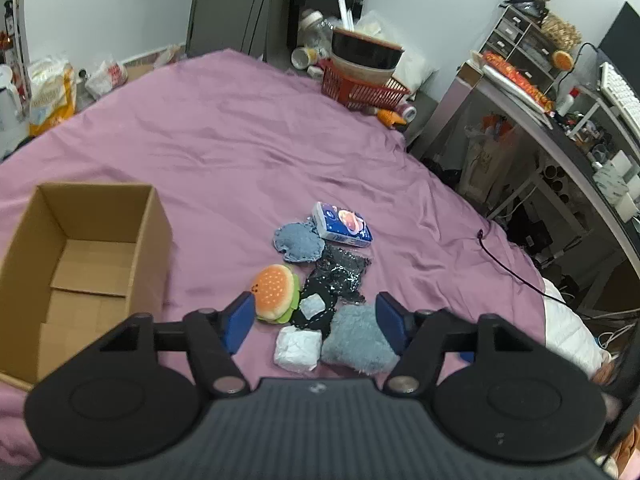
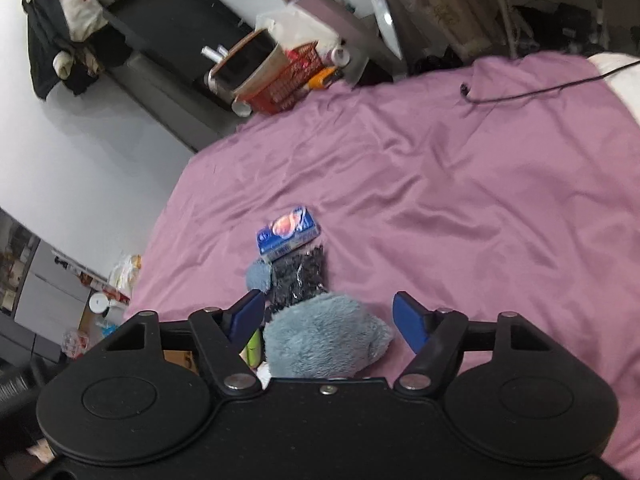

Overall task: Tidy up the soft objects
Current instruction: 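Lower the left tool onto the grey-blue fluffy plush and close it, then lift the grey-blue plush with the left tool toward the cardboard box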

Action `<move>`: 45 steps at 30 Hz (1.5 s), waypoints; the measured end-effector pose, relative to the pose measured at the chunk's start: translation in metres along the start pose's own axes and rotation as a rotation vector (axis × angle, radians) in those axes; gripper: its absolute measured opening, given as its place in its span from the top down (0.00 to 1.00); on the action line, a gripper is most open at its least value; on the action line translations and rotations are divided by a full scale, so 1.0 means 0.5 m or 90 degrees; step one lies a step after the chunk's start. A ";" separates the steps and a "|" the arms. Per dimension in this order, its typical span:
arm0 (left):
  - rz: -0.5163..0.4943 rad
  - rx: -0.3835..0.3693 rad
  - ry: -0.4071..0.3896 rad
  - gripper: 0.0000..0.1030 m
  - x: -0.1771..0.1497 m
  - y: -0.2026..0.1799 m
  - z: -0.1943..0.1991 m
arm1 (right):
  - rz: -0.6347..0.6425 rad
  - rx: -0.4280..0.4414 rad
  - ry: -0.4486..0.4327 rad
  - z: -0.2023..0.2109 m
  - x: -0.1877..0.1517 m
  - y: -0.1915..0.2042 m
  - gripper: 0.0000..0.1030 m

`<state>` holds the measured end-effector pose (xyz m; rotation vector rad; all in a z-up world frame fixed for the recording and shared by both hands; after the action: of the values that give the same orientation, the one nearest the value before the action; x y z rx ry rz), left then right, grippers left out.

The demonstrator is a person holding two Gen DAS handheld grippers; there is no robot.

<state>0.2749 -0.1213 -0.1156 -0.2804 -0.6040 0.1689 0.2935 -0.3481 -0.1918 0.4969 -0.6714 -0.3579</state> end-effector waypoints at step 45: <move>0.152 -0.027 0.174 0.72 -0.135 -0.005 -0.224 | -0.211 0.040 0.146 -0.084 -0.080 -0.105 0.67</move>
<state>0.2853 -0.1631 -0.2390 -0.4095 -0.3021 0.3417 0.2843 -0.3593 -0.2688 0.6997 -0.3774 -0.5826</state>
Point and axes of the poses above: each gripper's, at about its wrist camera, not at the fingertips, and z roughly against the way its jaws point, y to its left, x to its top, the point moved 6 cm from there along -z, roughly the way its jaws point
